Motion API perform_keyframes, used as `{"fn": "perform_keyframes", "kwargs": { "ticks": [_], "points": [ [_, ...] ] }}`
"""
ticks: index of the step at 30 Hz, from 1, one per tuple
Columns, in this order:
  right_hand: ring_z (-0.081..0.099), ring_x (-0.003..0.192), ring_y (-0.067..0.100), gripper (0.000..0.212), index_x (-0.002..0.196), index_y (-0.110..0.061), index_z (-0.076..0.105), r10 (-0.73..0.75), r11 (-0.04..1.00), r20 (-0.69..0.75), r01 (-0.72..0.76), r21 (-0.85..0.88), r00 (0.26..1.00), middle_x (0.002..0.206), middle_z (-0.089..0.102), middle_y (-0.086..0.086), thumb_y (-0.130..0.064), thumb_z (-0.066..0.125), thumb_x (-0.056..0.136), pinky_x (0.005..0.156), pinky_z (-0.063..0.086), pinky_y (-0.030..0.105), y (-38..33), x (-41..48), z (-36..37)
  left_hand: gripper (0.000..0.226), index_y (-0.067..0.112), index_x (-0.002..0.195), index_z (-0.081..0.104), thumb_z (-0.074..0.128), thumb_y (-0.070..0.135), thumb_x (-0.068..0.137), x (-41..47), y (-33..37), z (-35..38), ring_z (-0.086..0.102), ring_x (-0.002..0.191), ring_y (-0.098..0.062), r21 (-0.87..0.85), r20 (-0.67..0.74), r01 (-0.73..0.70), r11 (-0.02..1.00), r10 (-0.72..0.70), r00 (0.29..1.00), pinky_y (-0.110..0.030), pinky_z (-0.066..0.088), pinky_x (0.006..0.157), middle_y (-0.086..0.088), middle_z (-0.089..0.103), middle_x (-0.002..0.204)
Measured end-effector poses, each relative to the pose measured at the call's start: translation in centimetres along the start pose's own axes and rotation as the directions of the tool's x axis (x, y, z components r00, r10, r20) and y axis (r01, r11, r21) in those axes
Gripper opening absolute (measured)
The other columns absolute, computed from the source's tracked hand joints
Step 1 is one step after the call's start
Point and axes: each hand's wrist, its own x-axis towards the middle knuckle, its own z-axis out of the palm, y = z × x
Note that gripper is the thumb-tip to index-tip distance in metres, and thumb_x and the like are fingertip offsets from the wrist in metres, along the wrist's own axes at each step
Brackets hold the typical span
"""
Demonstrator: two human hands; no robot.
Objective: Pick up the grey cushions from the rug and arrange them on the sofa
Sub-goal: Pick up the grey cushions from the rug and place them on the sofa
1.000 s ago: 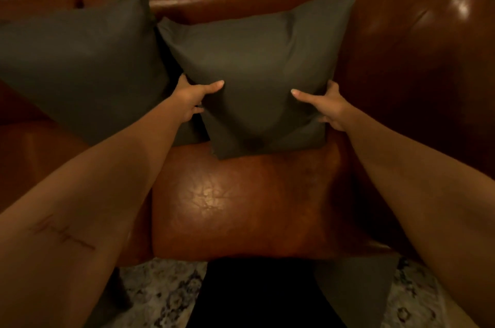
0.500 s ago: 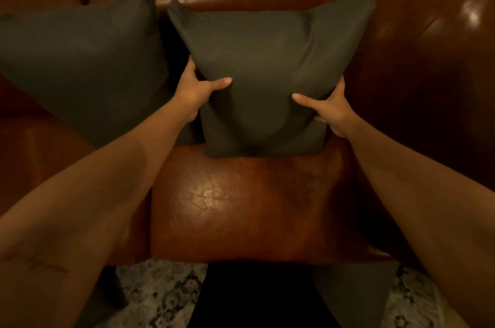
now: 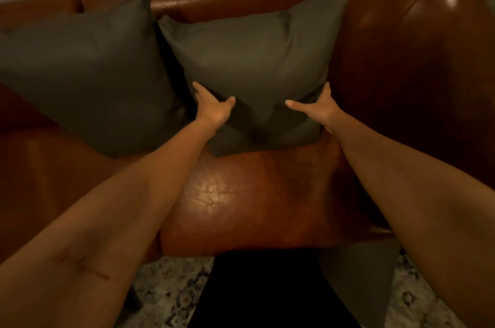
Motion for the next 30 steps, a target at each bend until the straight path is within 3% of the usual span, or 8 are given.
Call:
{"fn": "perform_keyframes", "kwargs": {
  "ticks": [2, 3, 6, 8, 18, 23, 27, 30],
  "points": [
    [0.031, 0.141, 0.028, 0.164, 0.152, -0.021, 0.019, 0.02, 1.0, -0.006, -0.02, -0.007, 1.0, 0.152, 0.036, 0.003, -0.08, 0.077, 0.01, 0.112, 0.035, 0.048, 3.0, 1.1, -0.3, 0.108, 0.011, 0.145, -0.025, 0.064, 0.03, 0.087, -1.6, -1.0, 1.6, 0.018, 0.144, -0.027, 0.081, 0.093, 0.005, 0.997, -0.013, 0.996, -0.036, 0.022, 0.117, -0.01, 0.003, 0.159],
    [0.034, 0.139, 0.029, 0.158, 0.15, -0.021, 0.025, 0.034, 0.999, -0.002, -0.034, -0.016, 0.999, 0.151, 0.039, 0.004, -0.08, 0.079, 0.014, 0.111, 0.036, 0.047, 3.2, 0.2, -0.3, 0.107, 0.012, 0.145, -0.025, 0.063, 0.032, 0.087, -2.3, -1.5, 2.3, 0.017, 0.144, -0.027, 0.105, 0.149, 0.01, 0.994, -0.026, 0.989, -0.038, 0.022, 0.117, -0.01, 0.003, 0.159],
    [0.034, 0.139, 0.03, 0.112, 0.15, -0.012, 0.025, 0.11, 0.993, -0.04, -0.112, -0.033, 0.993, 0.152, 0.036, 0.01, -0.049, 0.085, 0.063, 0.112, 0.034, 0.04, 1.9, -5.0, -0.1, 0.104, 0.013, 0.145, -0.024, 0.06, 0.035, 0.089, -4.4, -2.0, 3.7, 0.018, 0.144, -0.029, 0.175, 0.26, -0.001, 0.985, -0.045, 0.965, -0.04, 0.024, 0.117, -0.009, 0.005, 0.159],
    [0.035, 0.138, 0.03, 0.093, 0.15, -0.007, 0.025, 0.154, 0.988, -0.069, -0.156, -0.02, 0.986, 0.152, 0.034, 0.012, -0.032, 0.078, 0.078, 0.107, 0.036, 0.036, 3.3, -6.5, -0.4, 0.1, 0.011, 0.146, -0.021, 0.059, 0.035, 0.09, -5.5, -1.7, 4.2, 0.016, 0.145, -0.028, 0.214, 0.311, -0.038, 0.976, -0.031, 0.95, -0.039, 0.023, 0.117, -0.01, 0.004, 0.159],
    [0.034, 0.139, 0.034, 0.091, 0.152, -0.012, 0.02, 0.361, 0.921, -0.16, -0.324, 0.214, 0.919, 0.155, 0.029, 0.013, -0.039, 0.071, 0.083, 0.11, 0.033, 0.044, 13.7, -16.3, -3.6, 0.086, 0.008, 0.151, -0.005, 0.054, 0.036, 0.094, -13.1, -1.7, 9.6, 0.018, 0.144, -0.028, 0.455, 0.573, -0.281, 0.845, -0.036, 0.819, -0.037, 0.024, 0.116, -0.011, 0.009, 0.159],
    [0.036, 0.138, 0.033, 0.082, 0.15, -0.009, 0.024, 0.42, 0.864, -0.193, -0.327, 0.382, 0.887, 0.152, 0.034, 0.015, -0.038, 0.067, 0.087, 0.109, 0.034, 0.042, 19.1, -21.3, -5.6, 0.073, 0.01, 0.15, 0.016, 0.053, 0.038, 0.094, -18.2, -2.0, 14.0, 0.032, 0.139, -0.025, 0.546, 0.73, -0.431, 0.719, -0.155, 0.666, -0.032, 0.032, 0.111, -0.009, 0.024, 0.155],
    [0.04, 0.136, 0.031, 0.082, 0.15, -0.008, 0.025, 0.467, 0.808, -0.233, -0.304, 0.505, 0.853, 0.151, 0.036, 0.013, -0.045, 0.064, 0.087, 0.109, 0.036, 0.04, 24.1, -26.1, -7.6, 0.06, 0.01, 0.146, 0.031, 0.049, 0.039, 0.096, -22.9, -2.3, 17.3, 0.043, 0.13, -0.022, 0.565, 0.798, -0.56, 0.606, -0.226, 0.559, -0.024, 0.038, 0.092, -0.008, 0.039, 0.147],
    [0.041, 0.135, 0.031, 0.079, 0.15, -0.006, 0.026, 0.531, 0.77, -0.277, -0.32, 0.552, 0.8, 0.152, 0.035, 0.013, -0.047, 0.059, 0.09, 0.105, 0.036, 0.036, 28.7, -30.4, -8.8, 0.058, 0.01, 0.145, 0.031, 0.046, 0.038, 0.097, -26.3, -3.1, 19.7, 0.038, 0.133, -0.024, 0.554, 0.825, -0.632, 0.541, -0.254, 0.506, -0.027, 0.036, 0.099, -0.008, 0.034, 0.149]
  ]
}}
